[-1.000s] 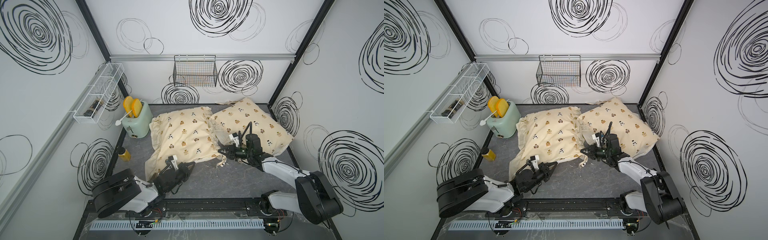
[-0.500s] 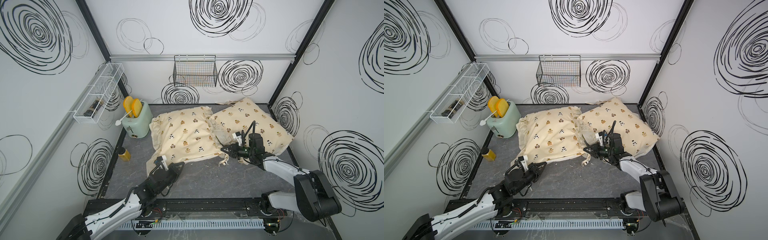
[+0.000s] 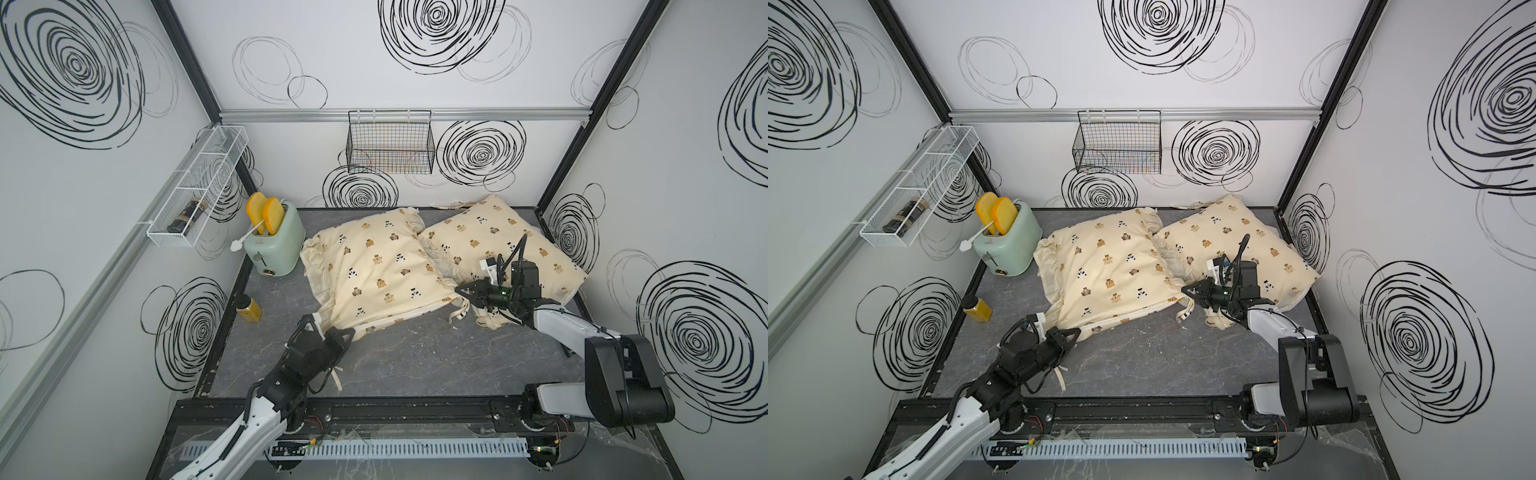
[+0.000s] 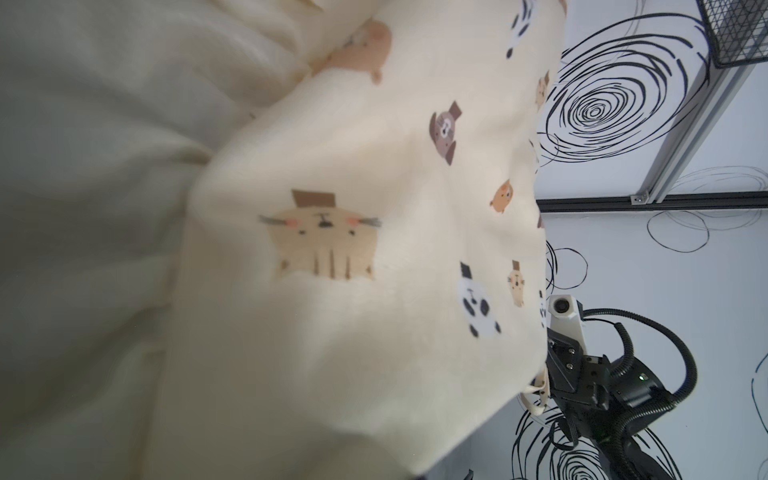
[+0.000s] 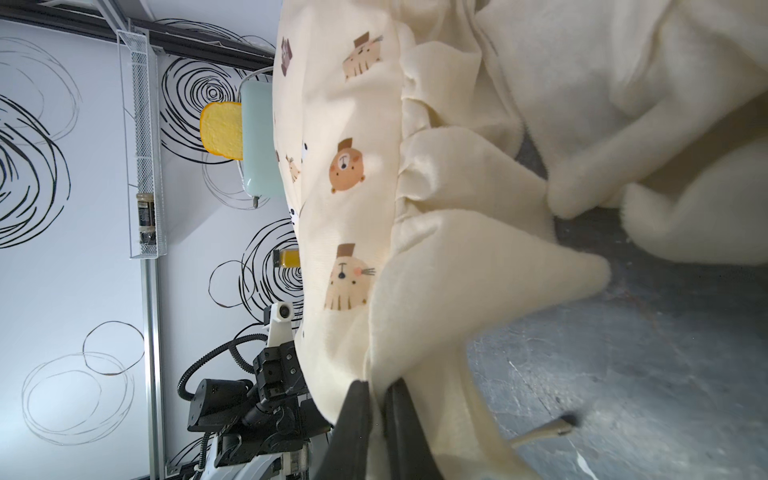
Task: Zip up pillowcases
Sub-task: Zip the zipper on the pillowcase.
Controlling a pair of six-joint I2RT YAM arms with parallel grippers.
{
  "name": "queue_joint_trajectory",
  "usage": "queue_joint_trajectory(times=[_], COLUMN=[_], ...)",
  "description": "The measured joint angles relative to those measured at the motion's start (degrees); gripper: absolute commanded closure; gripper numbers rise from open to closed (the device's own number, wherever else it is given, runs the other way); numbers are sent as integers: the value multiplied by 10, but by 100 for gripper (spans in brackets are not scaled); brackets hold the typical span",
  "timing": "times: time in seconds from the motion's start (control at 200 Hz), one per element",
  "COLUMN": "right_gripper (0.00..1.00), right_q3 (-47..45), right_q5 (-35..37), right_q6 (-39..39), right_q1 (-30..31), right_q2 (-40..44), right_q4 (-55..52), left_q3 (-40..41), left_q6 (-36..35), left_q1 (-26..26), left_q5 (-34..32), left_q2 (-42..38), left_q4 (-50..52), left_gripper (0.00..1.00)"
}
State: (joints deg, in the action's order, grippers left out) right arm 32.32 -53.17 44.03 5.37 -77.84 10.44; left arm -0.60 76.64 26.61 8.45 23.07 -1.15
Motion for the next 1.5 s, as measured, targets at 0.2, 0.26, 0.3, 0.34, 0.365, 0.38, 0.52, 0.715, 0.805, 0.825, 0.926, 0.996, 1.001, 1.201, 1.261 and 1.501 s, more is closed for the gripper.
queue_joint_trajectory(times=[0.2,0.26,0.3,0.34,0.365,0.38,0.52,0.715,0.805,0.825,0.926,0.996,1.001,1.201,1.261,1.501], right_gripper=[100,100,100,100,100,100,100,100,100,100,100,100,100,100,100,100], right_q3=[15,21,26,30,34,36,54,71,78,81,89,92,92,97,105,128], right_q5=[-3,-2,-3,-3,-2,-2,-1,1,2,2,4,6,6,11,11,15], right_q6=[-16,-21,-23,-25,-27,-28,-33,-35,-35,-35,-36,-36,-36,-40,-41,-45], right_q1=[-22,-28,-32,-37,-39,-40,-46,-54,-56,-56,-58,-58,-58,-59,-59,-70], right_q2=[-19,-23,-26,-30,-31,-33,-45,-60,-65,-66,-71,-73,-74,-84,-89,-106], right_q4=[-10,-10,-11,-12,-12,-12,-14,-14,-14,-14,-14,-14,-14,-19,-24,-29], left_q3=[0,0,-1,-1,-2,-3,-12,-22,-24,-24,-25,-26,-26,-26,-26,-26], left_q6=[-9,-9,-9,-9,-9,-8,-8,-10,-12,-13,-19,-21,-21,-28,-30,-34], left_q1=[-4,-5,-5,-5,-5,-5,-7,-9,-9,-9,-9,-9,-9,-9,-9,-9], left_q5=[16,17,18,19,19,19,20,27,31,32,36,39,39,46,49,57], left_q2=[-35,-53,-69,-84,-94,-99,-144,-161,-157,-156,-147,-141,-141,-124,-122,-117], left_q4=[2,3,8,12,16,17,40,64,68,70,73,73,73,73,73,73], left_gripper=[100,100,100,100,100,100,100,100,100,100,100,100,100,100,100,100])
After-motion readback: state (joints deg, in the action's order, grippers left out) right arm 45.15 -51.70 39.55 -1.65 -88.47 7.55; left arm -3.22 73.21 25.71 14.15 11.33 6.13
